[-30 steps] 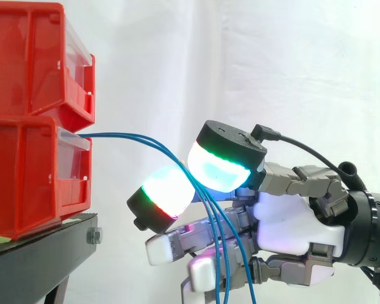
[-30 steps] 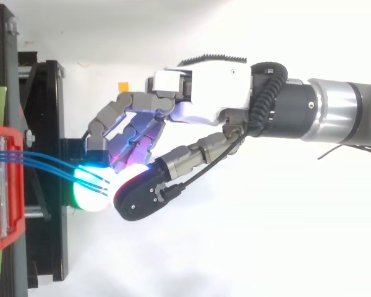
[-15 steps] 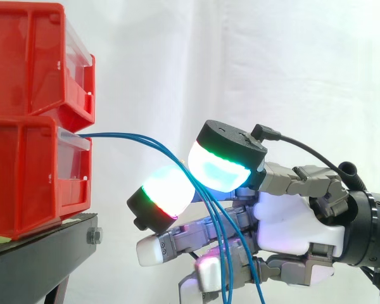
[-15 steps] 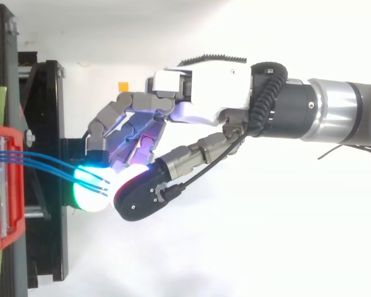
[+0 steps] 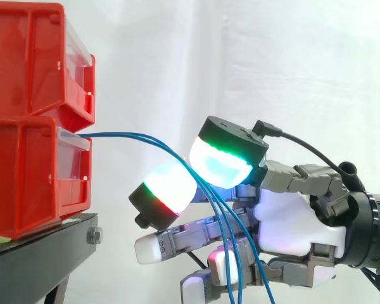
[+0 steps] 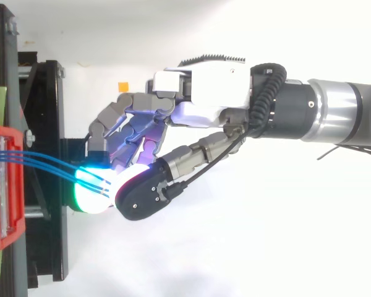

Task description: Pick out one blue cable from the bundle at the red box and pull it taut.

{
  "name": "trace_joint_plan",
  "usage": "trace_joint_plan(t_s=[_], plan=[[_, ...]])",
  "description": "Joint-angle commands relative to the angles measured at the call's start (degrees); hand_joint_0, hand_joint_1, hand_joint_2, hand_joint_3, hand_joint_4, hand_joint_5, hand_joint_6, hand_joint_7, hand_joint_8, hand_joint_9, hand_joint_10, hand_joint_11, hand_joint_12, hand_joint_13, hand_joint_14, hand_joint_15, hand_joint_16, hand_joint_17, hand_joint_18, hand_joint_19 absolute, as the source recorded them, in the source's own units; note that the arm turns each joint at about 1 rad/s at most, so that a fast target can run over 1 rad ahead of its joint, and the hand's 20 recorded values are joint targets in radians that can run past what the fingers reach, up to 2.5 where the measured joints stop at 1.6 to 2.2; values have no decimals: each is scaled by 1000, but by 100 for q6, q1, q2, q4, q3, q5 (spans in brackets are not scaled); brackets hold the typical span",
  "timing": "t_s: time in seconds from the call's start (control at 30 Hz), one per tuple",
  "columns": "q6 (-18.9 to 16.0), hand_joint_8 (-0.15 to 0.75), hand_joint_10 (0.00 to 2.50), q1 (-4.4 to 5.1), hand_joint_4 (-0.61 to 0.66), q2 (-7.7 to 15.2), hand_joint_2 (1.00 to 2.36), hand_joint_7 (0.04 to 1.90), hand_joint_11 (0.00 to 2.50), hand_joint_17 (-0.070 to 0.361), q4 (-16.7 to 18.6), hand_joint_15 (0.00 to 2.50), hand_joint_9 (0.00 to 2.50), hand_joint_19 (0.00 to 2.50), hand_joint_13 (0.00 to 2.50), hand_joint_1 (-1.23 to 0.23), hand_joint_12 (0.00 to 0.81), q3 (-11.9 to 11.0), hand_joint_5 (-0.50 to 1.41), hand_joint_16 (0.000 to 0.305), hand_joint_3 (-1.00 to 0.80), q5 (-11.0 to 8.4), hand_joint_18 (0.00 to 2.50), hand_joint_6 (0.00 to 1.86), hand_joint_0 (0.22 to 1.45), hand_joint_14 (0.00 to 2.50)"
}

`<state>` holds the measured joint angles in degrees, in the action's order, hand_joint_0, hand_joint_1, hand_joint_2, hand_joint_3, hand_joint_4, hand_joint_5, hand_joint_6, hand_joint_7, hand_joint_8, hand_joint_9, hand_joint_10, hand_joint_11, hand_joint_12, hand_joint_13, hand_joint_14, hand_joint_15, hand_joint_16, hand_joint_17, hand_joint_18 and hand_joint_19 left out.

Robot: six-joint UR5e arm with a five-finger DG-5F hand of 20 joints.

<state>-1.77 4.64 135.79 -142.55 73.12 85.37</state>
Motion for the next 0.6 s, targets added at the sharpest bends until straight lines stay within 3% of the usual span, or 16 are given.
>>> trace_joint_plan(t_s=[0.0,0.2,0.33,0.57], plan=[[-113,354,6,2,46,0,1015,716,184,74,-1,5,613,337,1210,-667,493,0,-186,33,-285,6,801,952,661,0],[-227,352,6,2,39,0,1014,714,179,81,-1,0,598,321,1056,-668,489,0,-185,36,-286,-20,772,952,661,0],[-693,349,6,11,39,0,1016,710,171,85,-1,0,578,303,1010,-668,486,0,-185,38,-286,-20,738,952,660,0],[-1967,351,6,46,41,0,1014,712,159,82,-1,0,564,294,1041,-664,479,0,-187,36,-289,-29,755,953,662,0]])
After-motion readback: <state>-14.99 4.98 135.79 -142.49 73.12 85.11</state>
